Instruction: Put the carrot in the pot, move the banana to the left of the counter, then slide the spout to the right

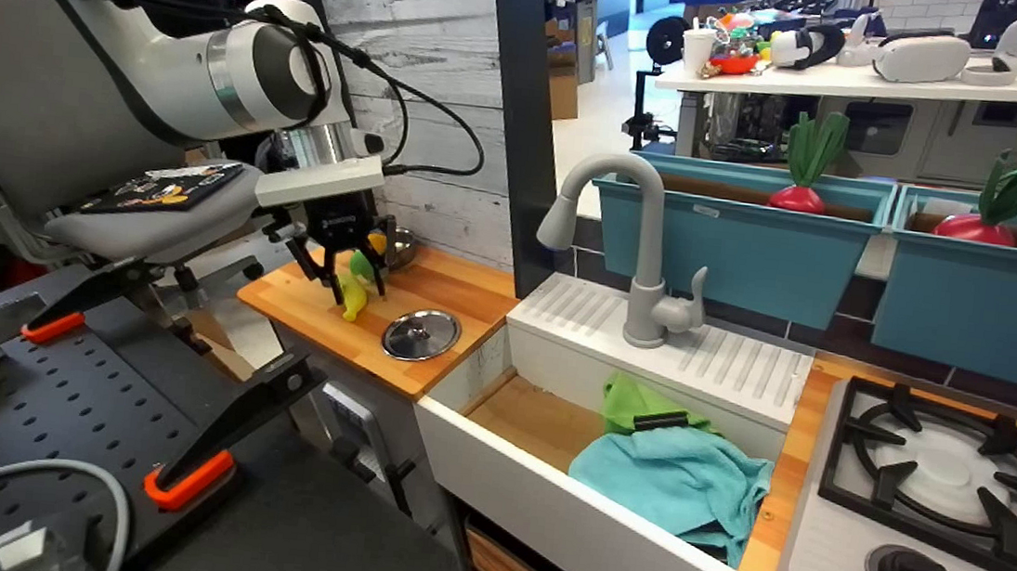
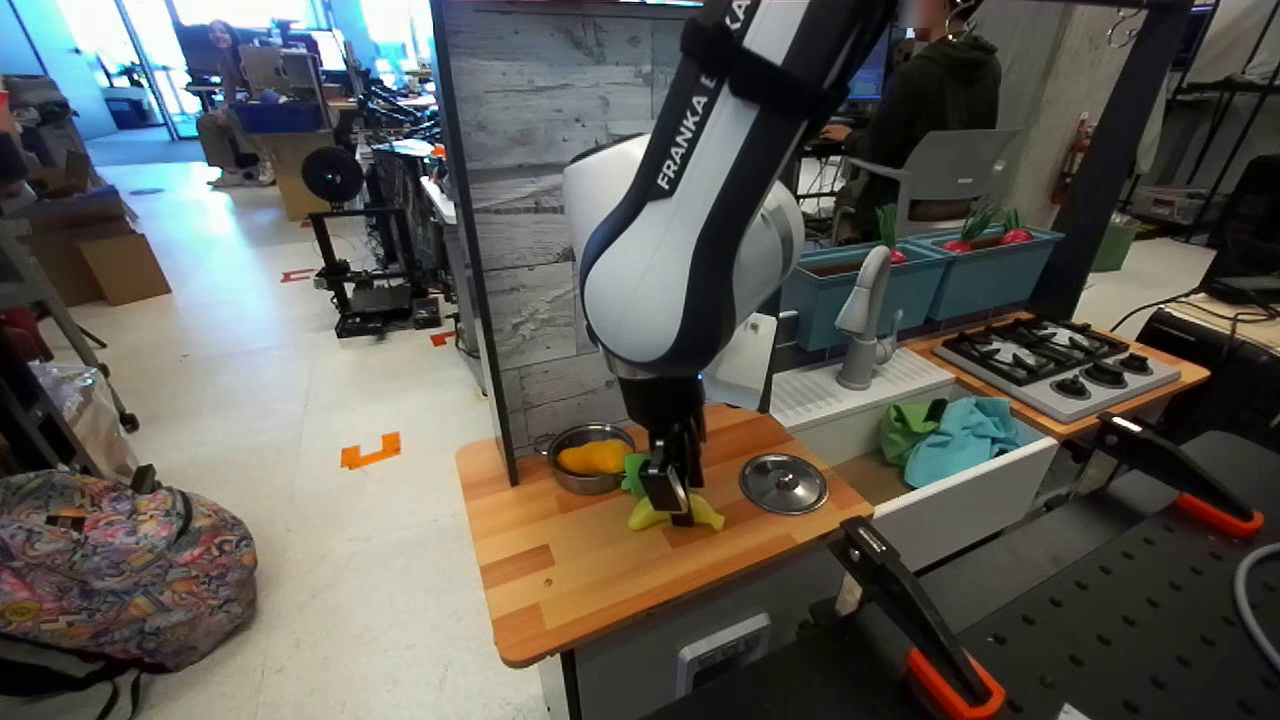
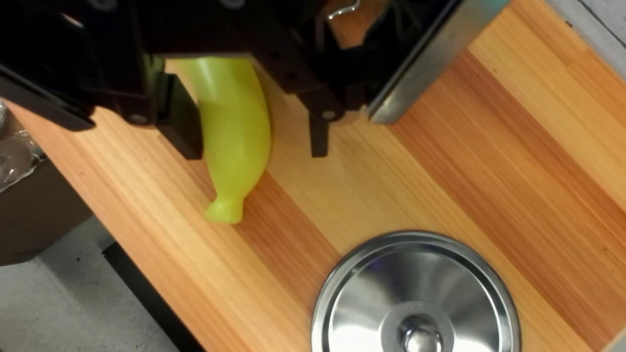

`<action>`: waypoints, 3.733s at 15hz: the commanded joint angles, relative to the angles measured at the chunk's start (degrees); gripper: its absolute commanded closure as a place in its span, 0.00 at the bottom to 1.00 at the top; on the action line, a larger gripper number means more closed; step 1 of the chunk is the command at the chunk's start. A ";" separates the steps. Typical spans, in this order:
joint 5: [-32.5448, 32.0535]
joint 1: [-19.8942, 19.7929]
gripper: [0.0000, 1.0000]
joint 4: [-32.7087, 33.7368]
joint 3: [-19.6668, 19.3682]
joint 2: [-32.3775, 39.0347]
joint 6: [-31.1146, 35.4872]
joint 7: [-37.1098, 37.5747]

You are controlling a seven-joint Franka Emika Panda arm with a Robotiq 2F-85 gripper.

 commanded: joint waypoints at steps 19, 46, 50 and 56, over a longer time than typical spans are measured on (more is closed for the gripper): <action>5.57 -5.95 0.00 -30.43 -3.80 -27.63 10.13 11.70; 38.51 -29.67 0.00 -23.85 -0.49 -28.81 13.87 8.14; 38.36 -29.33 0.00 -18.88 -0.60 -25.21 12.94 10.11; 38.45 -28.29 0.00 -12.74 0.59 -21.00 10.77 11.94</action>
